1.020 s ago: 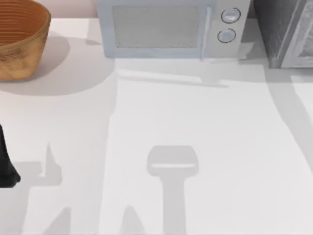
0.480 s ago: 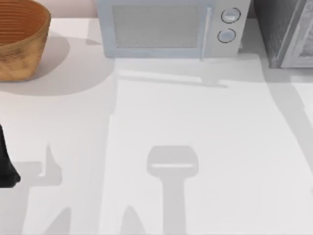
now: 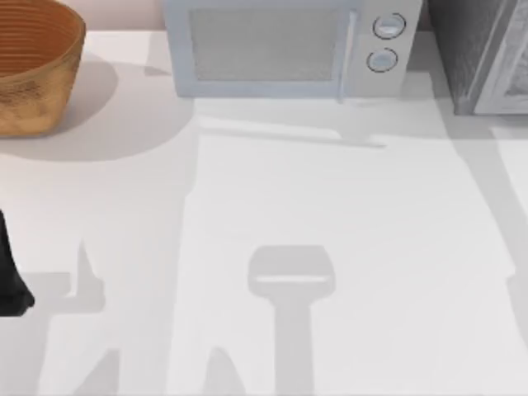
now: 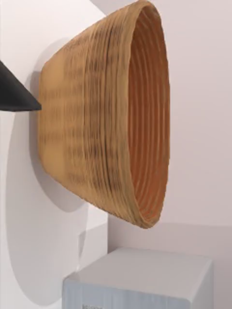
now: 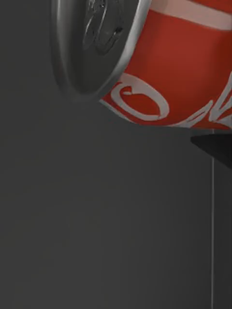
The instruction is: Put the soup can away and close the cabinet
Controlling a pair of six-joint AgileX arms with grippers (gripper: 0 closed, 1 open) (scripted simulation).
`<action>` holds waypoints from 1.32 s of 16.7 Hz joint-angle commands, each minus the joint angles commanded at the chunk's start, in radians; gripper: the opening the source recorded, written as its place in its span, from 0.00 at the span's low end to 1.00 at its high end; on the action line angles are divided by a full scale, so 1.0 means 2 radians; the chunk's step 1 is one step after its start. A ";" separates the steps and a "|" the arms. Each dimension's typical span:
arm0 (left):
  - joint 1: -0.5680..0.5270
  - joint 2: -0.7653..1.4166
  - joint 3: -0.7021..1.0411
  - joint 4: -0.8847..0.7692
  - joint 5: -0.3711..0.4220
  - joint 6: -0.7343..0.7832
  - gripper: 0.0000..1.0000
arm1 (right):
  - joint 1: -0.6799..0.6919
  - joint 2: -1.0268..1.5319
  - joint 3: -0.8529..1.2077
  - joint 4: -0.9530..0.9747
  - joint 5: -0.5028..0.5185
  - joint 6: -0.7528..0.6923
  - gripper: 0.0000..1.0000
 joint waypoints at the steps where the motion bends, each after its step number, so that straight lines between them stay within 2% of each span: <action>1: 0.000 0.000 0.000 0.000 0.000 0.000 1.00 | -0.001 0.011 0.015 -0.004 -0.001 0.000 0.00; 16: 0.000 0.000 0.000 0.000 0.000 0.000 1.00 | -0.022 0.187 0.252 -0.064 -0.019 -0.001 0.00; 22: 0.000 0.000 0.000 0.000 0.000 0.000 1.00 | -0.025 0.211 0.285 -0.072 -0.022 -0.001 0.00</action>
